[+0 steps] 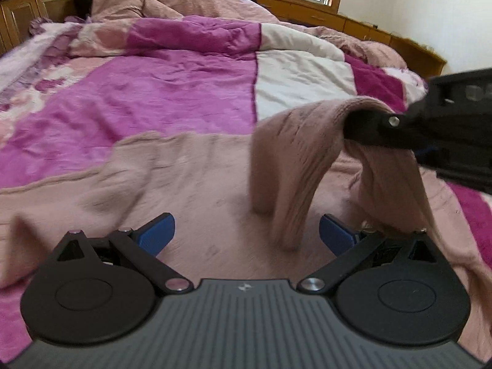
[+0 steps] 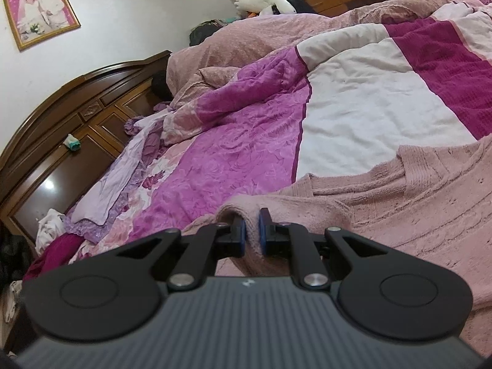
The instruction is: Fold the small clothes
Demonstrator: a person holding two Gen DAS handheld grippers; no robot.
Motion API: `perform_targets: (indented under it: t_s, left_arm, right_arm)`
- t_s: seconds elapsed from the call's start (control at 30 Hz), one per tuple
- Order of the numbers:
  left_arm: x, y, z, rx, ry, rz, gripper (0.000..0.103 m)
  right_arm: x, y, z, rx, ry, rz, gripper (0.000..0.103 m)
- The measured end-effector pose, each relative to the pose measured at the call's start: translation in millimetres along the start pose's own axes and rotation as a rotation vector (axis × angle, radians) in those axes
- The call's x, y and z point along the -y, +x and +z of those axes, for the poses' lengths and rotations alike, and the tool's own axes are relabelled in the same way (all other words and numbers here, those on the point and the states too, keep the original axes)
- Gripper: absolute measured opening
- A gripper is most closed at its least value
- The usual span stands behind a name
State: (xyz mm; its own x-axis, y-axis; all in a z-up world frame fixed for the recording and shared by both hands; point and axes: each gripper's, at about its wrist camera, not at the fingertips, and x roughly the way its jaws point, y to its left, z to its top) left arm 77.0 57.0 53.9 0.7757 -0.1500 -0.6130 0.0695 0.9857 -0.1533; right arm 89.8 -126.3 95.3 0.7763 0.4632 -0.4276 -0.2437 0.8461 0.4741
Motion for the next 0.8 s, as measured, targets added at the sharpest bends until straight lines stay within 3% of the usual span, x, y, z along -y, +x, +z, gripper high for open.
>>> perform_targets:
  t_s: [0.07,0.13,0.33,0.5,0.53,0.67,0.8]
  left_arm:
    - [2,11,3,0.005,-0.014,0.000,0.102]
    - [2,14,7,0.038,-0.012,0.080,0.096]
    - [-27,-11,15,0.151,-0.013,0.319,0.095]
    - [-48,-26,13,0.154,0.040,0.458,0.095]
    - [-53,-31,12,0.159,0.041,0.471,0.095]
    - [-66,-55,9,0.178,0.004,0.445,0.095]
    - [-66,-66,16,0.154,-0.065,0.271,0.095]
  right_arm:
    - [0,-1,0,-0.003,0.001,-0.001,0.013]
    - [1,-2,0,-0.003,0.004,0.001,0.013]
    - [2,3,-13,-0.026,-0.020,0.006,0.015]
    - [6,27,-42,-0.149,-0.007,-0.036,0.017]
    - [6,30,-47,-0.174,-0.015,-0.037,0.024]
    - [4,25,-59,-0.233,-0.056,0.028,0.056]
    - [1,3,-61,-0.231,-0.137,0.069,0.059]
